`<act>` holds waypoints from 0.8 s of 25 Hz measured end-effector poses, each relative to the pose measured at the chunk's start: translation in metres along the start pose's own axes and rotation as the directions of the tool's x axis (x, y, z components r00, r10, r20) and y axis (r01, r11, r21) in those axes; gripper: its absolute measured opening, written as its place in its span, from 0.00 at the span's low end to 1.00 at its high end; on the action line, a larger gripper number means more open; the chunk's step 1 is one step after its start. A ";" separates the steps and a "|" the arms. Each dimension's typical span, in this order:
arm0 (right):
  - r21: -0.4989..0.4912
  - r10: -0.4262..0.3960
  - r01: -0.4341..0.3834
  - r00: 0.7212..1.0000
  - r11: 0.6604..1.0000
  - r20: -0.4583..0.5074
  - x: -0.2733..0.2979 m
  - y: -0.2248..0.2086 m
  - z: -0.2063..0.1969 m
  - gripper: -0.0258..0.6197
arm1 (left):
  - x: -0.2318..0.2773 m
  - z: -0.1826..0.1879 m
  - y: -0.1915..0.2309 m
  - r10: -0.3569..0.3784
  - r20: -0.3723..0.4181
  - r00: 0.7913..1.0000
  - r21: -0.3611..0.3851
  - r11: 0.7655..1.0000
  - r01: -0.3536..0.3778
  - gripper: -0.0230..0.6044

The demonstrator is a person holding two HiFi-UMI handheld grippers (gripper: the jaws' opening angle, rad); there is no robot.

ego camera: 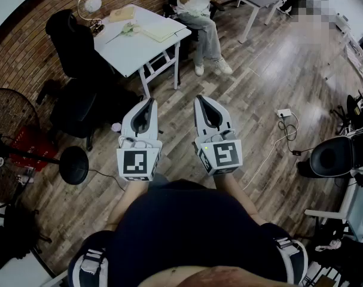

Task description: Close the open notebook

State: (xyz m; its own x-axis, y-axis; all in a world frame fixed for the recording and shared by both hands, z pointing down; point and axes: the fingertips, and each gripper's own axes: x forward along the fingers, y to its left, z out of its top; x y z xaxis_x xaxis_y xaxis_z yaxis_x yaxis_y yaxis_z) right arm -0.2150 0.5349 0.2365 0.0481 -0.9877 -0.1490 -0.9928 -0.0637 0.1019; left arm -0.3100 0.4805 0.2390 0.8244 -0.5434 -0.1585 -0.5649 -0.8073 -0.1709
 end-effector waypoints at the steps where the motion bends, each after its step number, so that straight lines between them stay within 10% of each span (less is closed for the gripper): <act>1: 0.002 -0.003 0.003 1.000 1.000 0.003 -0.002 0.000 0.000 0.06 | -0.002 0.001 -0.001 0.001 0.000 1.000 0.006 1.000 -0.001 0.05; 20: 0.053 0.022 -0.022 1.000 0.998 0.002 0.036 -0.005 -0.021 0.06 | 0.020 -0.023 0.023 0.012 -0.018 1.000 0.002 1.000 -0.012 0.05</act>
State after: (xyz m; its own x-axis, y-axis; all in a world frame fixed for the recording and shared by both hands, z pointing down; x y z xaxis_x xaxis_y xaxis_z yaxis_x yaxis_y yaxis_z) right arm -0.2063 0.4970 0.2512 0.0263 -0.9886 -0.1484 -0.9980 -0.0346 0.0533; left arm -0.3056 0.4452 0.2542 0.8183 -0.5568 -0.1427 -0.5745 -0.8004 -0.1714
